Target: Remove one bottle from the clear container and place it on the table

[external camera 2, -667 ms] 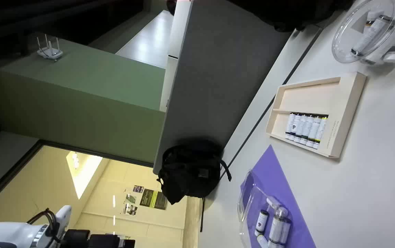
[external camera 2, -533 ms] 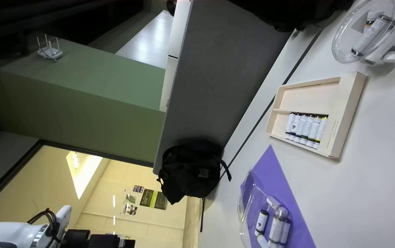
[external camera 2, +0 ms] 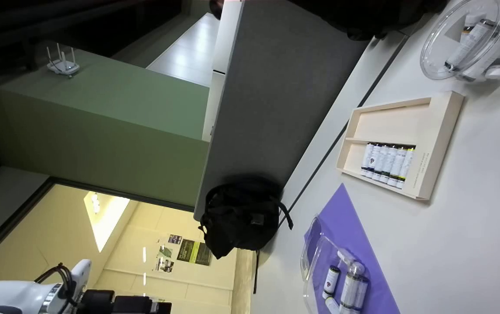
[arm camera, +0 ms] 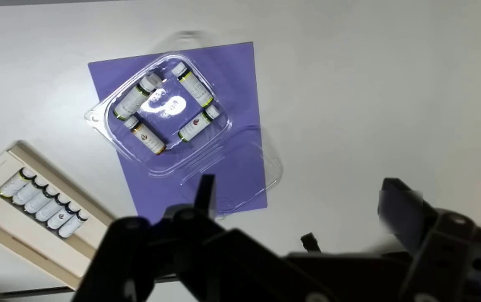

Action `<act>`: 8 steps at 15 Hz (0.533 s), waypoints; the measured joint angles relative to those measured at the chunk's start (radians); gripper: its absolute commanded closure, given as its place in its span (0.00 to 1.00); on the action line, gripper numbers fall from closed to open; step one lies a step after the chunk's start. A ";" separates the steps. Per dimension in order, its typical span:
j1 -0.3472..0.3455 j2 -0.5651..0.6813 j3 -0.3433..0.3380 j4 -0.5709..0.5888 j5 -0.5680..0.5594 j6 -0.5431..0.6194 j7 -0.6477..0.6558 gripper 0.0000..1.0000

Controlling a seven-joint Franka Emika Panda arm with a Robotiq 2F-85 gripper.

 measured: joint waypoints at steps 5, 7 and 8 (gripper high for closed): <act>-0.081 0.106 -0.001 -0.055 0.001 0.257 0.105 0.00; -0.117 0.189 0.001 -0.093 -0.002 0.387 0.160 0.00; -0.133 0.235 0.002 -0.111 -0.003 0.445 0.191 0.00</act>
